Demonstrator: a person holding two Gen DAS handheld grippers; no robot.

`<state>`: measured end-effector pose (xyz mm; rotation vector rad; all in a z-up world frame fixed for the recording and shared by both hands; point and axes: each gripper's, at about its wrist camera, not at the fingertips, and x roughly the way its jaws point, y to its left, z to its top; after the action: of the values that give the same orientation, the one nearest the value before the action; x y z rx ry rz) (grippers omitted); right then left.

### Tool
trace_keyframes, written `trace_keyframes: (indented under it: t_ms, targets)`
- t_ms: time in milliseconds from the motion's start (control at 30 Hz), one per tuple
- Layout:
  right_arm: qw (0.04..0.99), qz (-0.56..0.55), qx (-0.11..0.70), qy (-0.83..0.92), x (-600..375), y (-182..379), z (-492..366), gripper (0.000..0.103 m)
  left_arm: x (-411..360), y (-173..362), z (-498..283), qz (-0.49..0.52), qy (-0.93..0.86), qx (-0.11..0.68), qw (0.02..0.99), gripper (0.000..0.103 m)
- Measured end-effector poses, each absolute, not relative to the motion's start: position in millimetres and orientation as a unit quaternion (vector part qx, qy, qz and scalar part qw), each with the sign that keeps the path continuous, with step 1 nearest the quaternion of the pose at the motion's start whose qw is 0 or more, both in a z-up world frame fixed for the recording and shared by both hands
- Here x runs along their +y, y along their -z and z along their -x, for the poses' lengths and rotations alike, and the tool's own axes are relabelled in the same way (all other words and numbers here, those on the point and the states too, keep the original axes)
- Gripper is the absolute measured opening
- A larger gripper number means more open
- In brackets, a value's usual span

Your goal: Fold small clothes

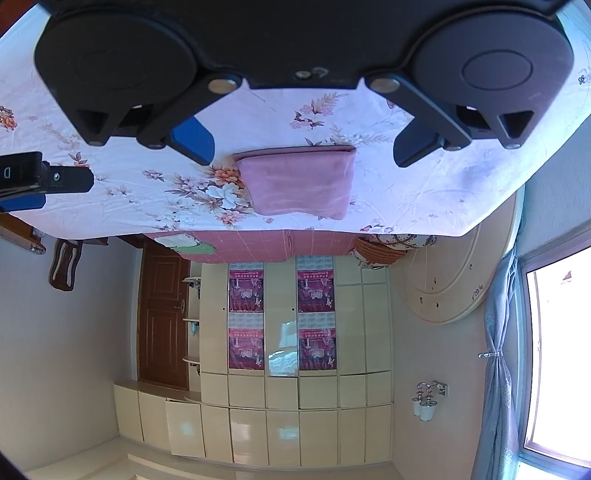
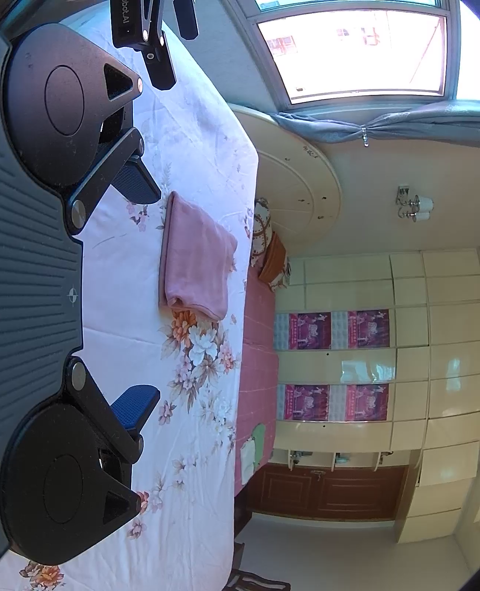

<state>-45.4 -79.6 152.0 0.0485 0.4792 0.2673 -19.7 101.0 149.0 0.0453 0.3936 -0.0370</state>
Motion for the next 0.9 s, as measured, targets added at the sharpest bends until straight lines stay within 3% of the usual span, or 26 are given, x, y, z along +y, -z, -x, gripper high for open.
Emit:
trace_keyframes:
  t_ms: [900]
  targets:
    - [0.961,-0.026,0.239,-0.139,-83.0,-150.6,40.1,0.103,104.3,-149.4,14.3,-0.024,-0.001,0.19,0.981,0.103]
